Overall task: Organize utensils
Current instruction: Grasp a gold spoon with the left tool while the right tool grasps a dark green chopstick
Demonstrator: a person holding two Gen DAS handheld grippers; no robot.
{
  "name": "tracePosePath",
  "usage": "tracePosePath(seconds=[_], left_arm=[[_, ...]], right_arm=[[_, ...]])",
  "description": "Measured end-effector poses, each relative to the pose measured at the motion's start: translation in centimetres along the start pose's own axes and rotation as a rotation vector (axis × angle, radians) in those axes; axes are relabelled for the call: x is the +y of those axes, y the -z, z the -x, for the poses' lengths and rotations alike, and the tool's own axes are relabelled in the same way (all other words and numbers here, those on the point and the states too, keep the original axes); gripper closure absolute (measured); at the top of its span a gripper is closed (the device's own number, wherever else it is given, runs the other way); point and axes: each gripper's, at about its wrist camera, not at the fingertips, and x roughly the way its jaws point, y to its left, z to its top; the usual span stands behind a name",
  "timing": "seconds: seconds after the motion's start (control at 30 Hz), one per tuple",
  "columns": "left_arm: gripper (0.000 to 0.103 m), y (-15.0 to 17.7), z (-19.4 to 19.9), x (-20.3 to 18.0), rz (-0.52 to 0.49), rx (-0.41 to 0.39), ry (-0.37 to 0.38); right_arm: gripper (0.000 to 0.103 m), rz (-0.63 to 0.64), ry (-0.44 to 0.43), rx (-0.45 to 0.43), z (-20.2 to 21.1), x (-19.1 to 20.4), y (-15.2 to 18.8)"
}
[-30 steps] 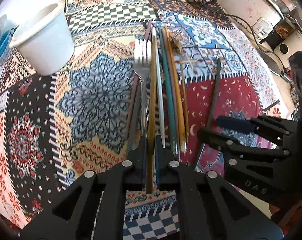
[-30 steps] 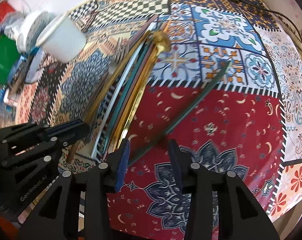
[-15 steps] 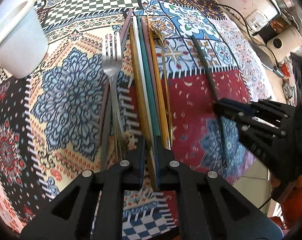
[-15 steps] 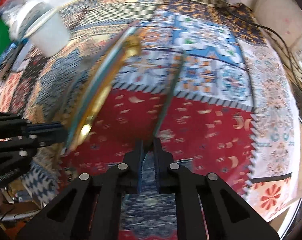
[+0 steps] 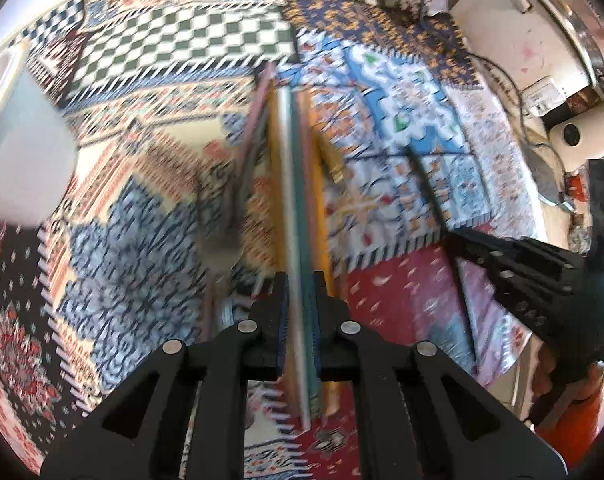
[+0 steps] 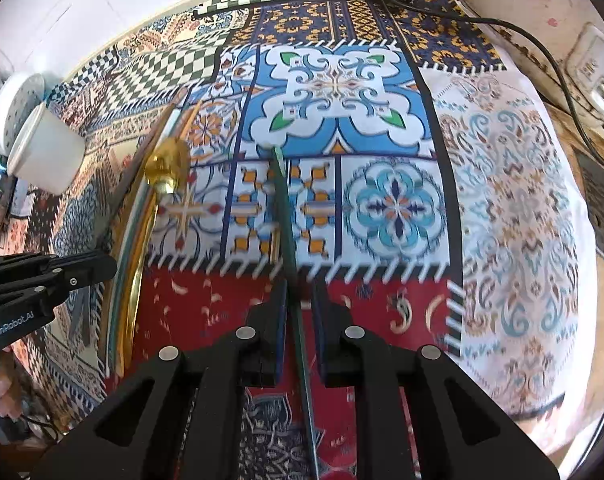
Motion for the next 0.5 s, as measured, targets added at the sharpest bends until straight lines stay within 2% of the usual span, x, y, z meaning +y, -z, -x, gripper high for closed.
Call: tracePosePath(seconds=[0.23, 0.4, 0.5], left_arm=[[0.096, -3.3, -2.3, -2.8, -0.036, 0.014, -0.017], [0.092, -5.3, -3.8, -4.1, -0.065, 0.015, -0.036], [0.091, -6.1, -4.8, -5.0, -0.094, 0.023, -0.057]], right_arm=[[0.092, 0.05, -0.031, 0.004, -0.8, 0.1, -2.4], [0.091, 0.072, -0.076, 0.009, -1.3, 0.2, -3.1], [0.093, 0.099, -0.074, 0.005, -1.4, 0.4, -3.2]])
